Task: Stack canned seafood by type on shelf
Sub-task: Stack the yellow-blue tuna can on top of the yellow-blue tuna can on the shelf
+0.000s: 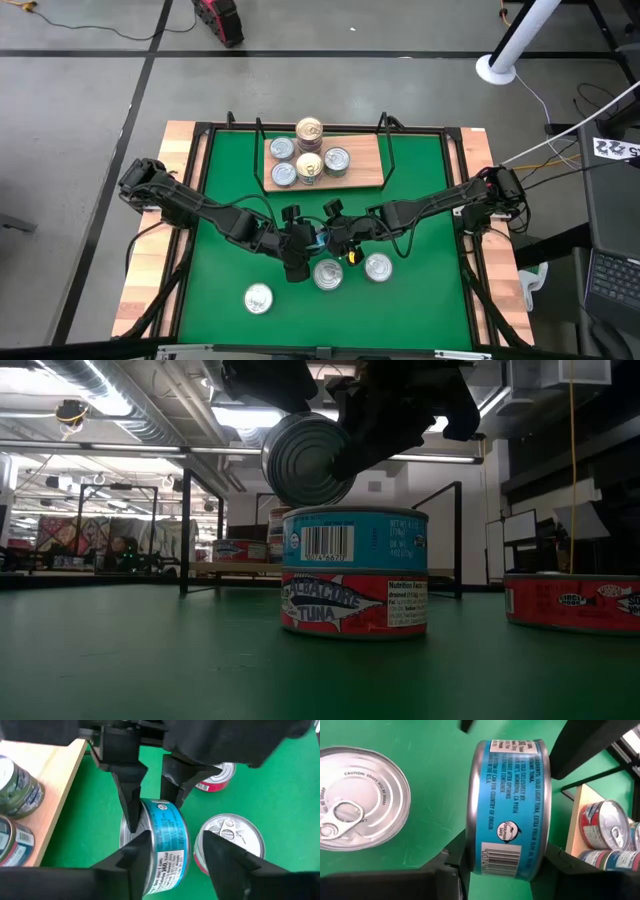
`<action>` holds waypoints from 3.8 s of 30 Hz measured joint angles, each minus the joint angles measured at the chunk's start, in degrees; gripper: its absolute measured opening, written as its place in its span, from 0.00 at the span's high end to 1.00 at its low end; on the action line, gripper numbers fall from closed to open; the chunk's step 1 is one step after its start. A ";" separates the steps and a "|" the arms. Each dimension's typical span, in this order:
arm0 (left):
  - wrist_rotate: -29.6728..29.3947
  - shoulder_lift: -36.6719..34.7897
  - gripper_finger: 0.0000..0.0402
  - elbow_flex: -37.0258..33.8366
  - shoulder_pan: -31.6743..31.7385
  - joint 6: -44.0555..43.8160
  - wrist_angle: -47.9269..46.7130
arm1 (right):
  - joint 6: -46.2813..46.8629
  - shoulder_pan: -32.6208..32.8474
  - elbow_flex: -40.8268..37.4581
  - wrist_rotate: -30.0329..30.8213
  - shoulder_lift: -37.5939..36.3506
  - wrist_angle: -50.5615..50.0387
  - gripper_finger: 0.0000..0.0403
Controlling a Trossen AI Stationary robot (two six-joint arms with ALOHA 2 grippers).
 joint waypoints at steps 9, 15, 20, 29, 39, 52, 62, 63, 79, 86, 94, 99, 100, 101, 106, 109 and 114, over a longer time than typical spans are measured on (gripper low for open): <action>-0.28 0.07 0.43 0.00 0.11 4.50 -0.44 | 11.65 0.00 0.00 -0.17 0.00 -0.06 0.65; -2.14 0.11 0.43 0.00 0.11 8.14 -0.45 | 17.18 0.00 0.00 -1.09 0.00 0.85 0.66; -4.27 0.13 0.43 0.00 0.09 9.41 -1.01 | 17.62 -0.02 0.02 -2.06 0.00 1.95 0.65; -4.60 0.17 0.43 -0.04 0.44 7.87 -3.72 | 17.14 0.00 0.04 -2.89 0.00 4.28 0.65; -4.70 0.17 0.59 -0.04 0.46 7.86 -4.81 | 17.05 -0.02 0.04 -3.10 0.00 4.25 0.65; -4.73 0.20 0.65 -0.07 0.50 8.23 -4.94 | 16.22 0.02 0.11 -2.14 -0.02 4.10 0.53; -4.92 0.20 0.65 -0.07 2.68 9.20 -7.93 | 15.64 0.02 3.22 8.51 -0.02 -5.70 0.37; -4.92 0.20 0.65 -0.07 3.09 9.44 -8.54 | 16.36 0.02 4.31 9.38 -0.04 -8.70 0.36; -11.51 -4.18 0.63 -0.07 10.72 19.76 -16.13 | 25.03 0.04 7.57 12.00 -6.41 -27.76 0.36; -20.71 -8.05 0.63 -0.07 15.11 21.71 -20.43 | 28.82 0.09 2.25 11.87 -6.64 -25.26 0.36; -22.34 -8.23 0.63 -0.88 25.51 24.75 -20.83 | 32.18 0.09 -4.23 11.85 -6.64 -21.38 0.36; -21.63 -8.17 0.63 -3.75 31.30 24.55 -20.65 | 32.39 0.09 -6.28 11.85 -6.64 -19.04 0.36; -20.88 -8.17 0.63 -4.48 32.24 24.69 -20.16 | 32.30 0.08 -6.46 11.85 -6.64 -18.69 0.36; -20.09 -8.17 0.63 -5.40 33.09 24.80 -18.91 | 32.18 0.06 -6.54 11.85 -6.64 -18.46 0.36; -18.91 -8.07 0.63 -9.19 35.88 29.20 -10.63 | 30.53 0.02 -6.56 11.85 -6.64 -15.21 0.36; -18.90 -8.07 0.63 -10.87 37.20 30.94 -5.79 | 30.12 0.02 -6.56 11.85 -6.64 -14.21 0.36; -18.54 -8.07 0.63 -12.72 38.81 33.59 -2.25 | 29.16 0.02 -6.56 11.83 -6.64 -12.94 0.36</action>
